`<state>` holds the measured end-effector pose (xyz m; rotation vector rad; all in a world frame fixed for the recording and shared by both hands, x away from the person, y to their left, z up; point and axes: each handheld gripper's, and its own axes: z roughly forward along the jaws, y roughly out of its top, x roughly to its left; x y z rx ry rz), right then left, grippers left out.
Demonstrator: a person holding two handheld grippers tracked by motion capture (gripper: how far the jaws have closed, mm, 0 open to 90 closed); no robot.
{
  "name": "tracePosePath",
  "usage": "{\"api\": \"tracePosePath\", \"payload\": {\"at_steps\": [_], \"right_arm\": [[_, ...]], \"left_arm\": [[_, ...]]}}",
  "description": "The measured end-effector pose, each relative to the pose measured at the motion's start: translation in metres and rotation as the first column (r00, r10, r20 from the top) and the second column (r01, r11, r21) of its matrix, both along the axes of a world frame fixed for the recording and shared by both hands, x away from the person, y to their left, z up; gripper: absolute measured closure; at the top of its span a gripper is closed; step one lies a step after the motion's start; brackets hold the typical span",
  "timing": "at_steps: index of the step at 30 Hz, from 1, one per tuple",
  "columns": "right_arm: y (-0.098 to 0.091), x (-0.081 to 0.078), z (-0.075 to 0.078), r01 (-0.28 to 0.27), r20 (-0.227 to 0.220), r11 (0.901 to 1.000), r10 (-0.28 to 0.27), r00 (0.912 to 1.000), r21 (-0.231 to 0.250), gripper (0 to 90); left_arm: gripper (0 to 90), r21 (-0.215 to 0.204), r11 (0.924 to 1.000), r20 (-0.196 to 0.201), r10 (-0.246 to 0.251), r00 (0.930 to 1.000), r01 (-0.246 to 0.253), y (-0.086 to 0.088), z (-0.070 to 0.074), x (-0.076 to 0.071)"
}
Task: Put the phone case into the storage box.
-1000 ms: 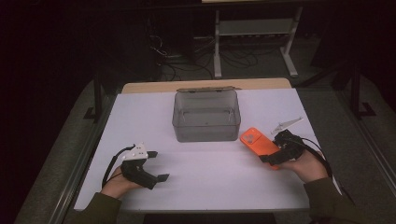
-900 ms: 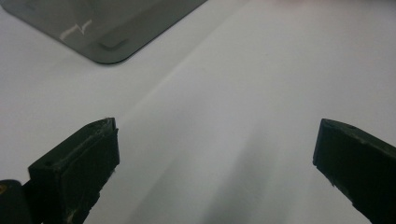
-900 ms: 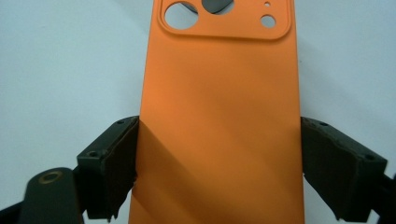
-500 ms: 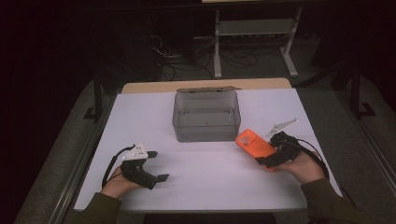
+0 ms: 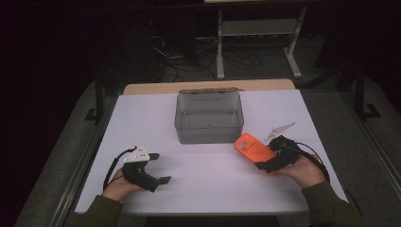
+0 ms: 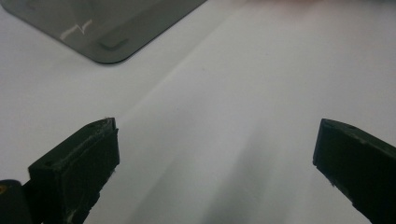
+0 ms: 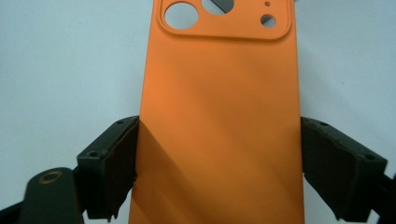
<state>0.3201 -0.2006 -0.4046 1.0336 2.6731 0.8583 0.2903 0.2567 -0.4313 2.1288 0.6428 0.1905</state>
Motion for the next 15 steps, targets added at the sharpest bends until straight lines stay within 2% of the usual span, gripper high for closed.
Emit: {"api": "tracePosePath", "payload": {"at_steps": [15], "right_arm": [[0.014,-0.003,-0.001,-0.043,0.000,0.9990,0.043,0.9991,-0.009,15.7]], "left_arm": [[0.0,0.000,1.0000,-0.001,0.001,1.0000,-0.001,0.000,0.000,0.000]]}}
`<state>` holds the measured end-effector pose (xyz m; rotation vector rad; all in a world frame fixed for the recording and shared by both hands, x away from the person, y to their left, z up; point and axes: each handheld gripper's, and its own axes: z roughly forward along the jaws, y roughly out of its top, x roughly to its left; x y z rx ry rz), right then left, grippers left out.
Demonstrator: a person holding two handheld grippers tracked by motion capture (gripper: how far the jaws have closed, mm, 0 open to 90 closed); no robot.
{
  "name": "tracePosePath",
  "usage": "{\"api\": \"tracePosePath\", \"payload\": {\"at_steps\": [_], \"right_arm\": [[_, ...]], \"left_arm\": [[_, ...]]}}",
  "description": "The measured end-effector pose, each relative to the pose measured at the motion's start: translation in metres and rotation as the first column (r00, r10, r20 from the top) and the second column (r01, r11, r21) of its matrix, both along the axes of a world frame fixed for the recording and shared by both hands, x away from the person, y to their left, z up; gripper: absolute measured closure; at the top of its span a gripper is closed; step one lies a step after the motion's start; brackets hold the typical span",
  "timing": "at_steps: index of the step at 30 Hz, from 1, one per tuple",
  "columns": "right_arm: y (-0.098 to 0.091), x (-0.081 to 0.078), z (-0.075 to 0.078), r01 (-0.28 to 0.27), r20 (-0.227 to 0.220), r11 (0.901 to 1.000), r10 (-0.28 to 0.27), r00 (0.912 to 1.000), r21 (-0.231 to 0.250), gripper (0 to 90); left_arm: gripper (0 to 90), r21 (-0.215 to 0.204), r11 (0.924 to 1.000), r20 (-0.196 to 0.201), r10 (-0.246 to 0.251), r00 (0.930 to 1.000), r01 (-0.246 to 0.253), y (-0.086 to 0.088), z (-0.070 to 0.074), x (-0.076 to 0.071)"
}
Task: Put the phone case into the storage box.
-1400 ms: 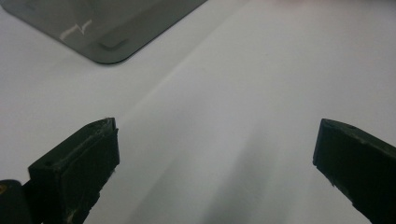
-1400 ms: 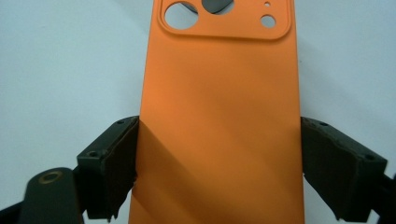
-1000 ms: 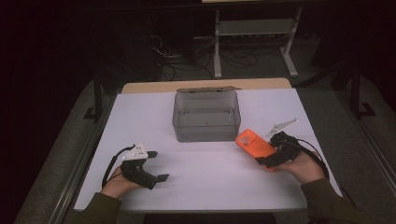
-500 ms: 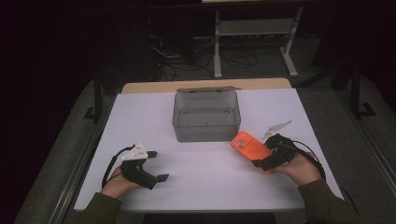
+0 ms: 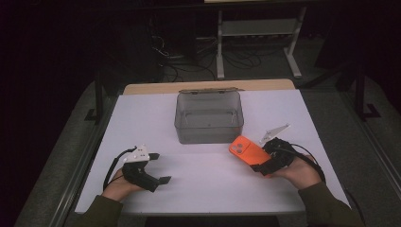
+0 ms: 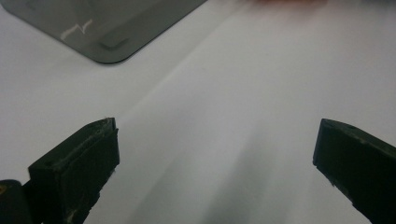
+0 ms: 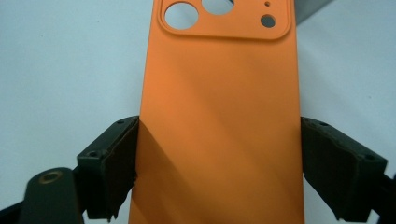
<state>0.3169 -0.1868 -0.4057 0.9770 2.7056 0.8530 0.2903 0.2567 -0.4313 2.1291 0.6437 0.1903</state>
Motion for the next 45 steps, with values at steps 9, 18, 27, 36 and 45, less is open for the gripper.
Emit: {"api": "tracePosePath", "payload": {"at_steps": [9,18,27,36,45], "right_arm": [[0.008,-0.001,-0.001,-0.023,-0.004,0.9997,0.023,0.9997,-0.001,15.6],[0.021,0.000,0.000,-0.065,-0.003,0.9979,0.065,0.9979,-0.004,15.7],[0.039,0.003,0.001,-0.114,0.002,0.9934,0.114,0.9935,-0.014,15.7],[0.050,0.006,0.002,-0.147,0.008,0.9889,0.147,0.9891,-0.021,15.6],[0.066,0.011,0.004,-0.186,0.013,0.9823,0.186,0.9824,-0.024,15.6]], "left_arm": [[0.0,0.002,1.0000,0.000,0.000,1.0000,0.000,0.000,0.000,0.000],[0.0,0.001,1.0000,-0.001,0.000,1.0000,0.000,0.000,0.000,0.000],[0.0,-0.001,1.0000,0.000,0.002,1.0000,-0.002,0.000,0.000,0.000],[0.0,-0.003,1.0000,0.000,0.002,1.0000,-0.002,0.000,-0.001,0.000],[0.0,-0.004,1.0000,0.001,0.003,1.0000,-0.003,0.001,0.000,-0.001]]}}
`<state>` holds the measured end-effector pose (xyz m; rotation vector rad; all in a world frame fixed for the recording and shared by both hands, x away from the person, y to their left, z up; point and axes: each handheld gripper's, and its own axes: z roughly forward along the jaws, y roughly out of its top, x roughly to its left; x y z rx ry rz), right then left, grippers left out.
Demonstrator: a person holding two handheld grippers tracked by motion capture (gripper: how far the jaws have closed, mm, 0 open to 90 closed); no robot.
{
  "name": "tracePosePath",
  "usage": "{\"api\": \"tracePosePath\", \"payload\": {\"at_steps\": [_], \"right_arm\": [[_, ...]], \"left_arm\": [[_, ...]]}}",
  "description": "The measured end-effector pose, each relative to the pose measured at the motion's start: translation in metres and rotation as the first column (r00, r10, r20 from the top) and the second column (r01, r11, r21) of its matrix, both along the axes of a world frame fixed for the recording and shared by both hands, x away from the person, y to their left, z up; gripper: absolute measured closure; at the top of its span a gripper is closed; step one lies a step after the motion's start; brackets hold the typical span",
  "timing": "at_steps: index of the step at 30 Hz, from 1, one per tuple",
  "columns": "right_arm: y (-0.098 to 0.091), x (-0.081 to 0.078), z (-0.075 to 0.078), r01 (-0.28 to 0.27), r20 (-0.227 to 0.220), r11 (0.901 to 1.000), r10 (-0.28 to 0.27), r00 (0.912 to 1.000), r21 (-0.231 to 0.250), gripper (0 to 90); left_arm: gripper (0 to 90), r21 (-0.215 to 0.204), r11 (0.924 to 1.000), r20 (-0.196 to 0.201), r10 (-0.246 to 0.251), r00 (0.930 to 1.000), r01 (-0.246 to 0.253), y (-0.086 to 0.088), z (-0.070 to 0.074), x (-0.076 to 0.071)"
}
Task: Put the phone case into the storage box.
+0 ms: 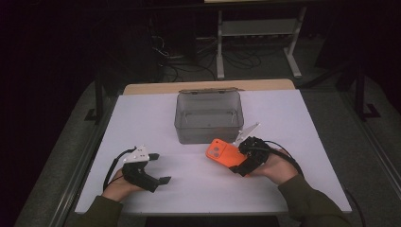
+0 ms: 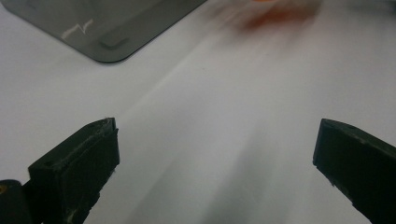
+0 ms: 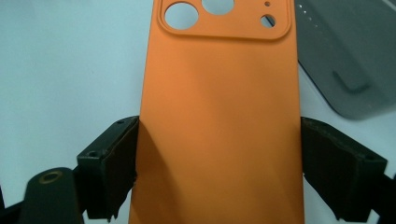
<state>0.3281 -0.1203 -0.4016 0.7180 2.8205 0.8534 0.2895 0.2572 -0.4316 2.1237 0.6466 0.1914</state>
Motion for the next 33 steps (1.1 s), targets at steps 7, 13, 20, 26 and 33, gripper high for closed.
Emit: {"api": "tracePosePath", "payload": {"at_steps": [7,13,20,26,33], "right_arm": [[0.014,0.003,0.001,-0.030,0.006,0.9995,0.030,0.9995,-0.004,15.6],[0.025,0.005,0.002,-0.058,0.009,0.9983,0.058,0.9983,-0.012,15.6],[0.037,0.007,0.002,-0.085,0.009,0.9962,0.085,0.9963,-0.020,15.6],[0.048,0.010,0.001,-0.109,0.008,0.9935,0.109,0.9940,-0.032,15.6],[0.054,0.011,-0.002,-0.128,0.007,0.9914,0.128,0.9917,-0.028,15.6]], "left_arm": [[0.0,0.000,1.0000,0.003,-0.001,1.0000,0.001,0.001,0.000,0.000],[0.0,-0.001,1.0000,0.003,-0.001,1.0000,0.001,0.001,0.000,0.000],[0.0,-0.002,1.0000,0.003,-0.001,1.0000,0.001,0.001,0.000,0.000],[0.0,-0.004,1.0000,0.004,-0.002,1.0000,0.002,0.001,0.000,0.000],[0.0,-0.002,1.0000,0.004,-0.001,1.0000,0.001,0.001,0.000,0.001]]}}
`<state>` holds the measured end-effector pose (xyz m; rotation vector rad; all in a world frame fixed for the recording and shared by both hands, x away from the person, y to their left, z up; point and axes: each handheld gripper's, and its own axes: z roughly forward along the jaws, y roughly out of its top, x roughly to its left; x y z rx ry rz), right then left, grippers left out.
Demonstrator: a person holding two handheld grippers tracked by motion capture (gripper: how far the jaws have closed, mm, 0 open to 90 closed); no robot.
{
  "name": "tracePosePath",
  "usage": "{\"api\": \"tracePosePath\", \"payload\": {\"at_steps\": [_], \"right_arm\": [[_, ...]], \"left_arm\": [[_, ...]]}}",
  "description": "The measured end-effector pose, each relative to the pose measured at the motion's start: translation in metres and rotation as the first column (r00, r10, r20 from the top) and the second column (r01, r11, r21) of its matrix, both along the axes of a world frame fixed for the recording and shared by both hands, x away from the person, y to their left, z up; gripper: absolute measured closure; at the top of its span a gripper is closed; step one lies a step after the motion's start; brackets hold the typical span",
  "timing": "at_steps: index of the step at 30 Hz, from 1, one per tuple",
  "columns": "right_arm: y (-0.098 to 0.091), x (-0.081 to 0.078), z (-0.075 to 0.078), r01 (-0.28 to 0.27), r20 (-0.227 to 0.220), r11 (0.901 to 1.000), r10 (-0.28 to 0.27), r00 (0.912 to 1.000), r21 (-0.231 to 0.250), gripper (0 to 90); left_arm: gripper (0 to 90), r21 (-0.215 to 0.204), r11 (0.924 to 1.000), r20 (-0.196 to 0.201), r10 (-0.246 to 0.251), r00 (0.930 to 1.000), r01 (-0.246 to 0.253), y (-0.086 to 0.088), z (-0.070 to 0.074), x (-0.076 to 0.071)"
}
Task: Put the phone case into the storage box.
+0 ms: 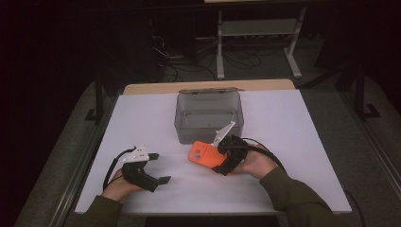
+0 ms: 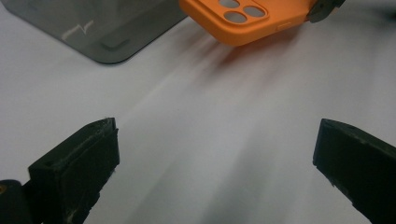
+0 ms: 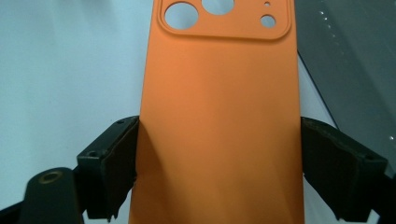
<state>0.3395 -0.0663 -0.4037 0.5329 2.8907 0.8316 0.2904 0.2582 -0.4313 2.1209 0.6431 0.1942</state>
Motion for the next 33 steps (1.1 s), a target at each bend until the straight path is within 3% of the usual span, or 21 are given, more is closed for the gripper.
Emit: {"api": "tracePosePath", "payload": {"at_steps": [12,17,33], "right_arm": [[-0.002,0.000,0.000,0.003,-0.006,1.0000,-0.003,1.0000,0.000,15.6],[-0.002,0.000,0.000,0.002,-0.006,1.0000,-0.002,1.0000,-0.002,15.6],[-0.003,0.001,0.001,0.001,-0.006,1.0000,-0.001,1.0000,0.006,15.6]], "left_arm": [[0.0,-0.008,1.0000,0.007,0.003,1.0000,-0.003,-0.004,0.005,0.001],[0.0,-0.031,0.9995,0.007,0.013,0.9999,-0.013,-0.008,0.006,0.002],[0.0,-0.033,0.9992,0.041,-0.023,0.9989,0.024,-0.040,0.013,0.010]]}}
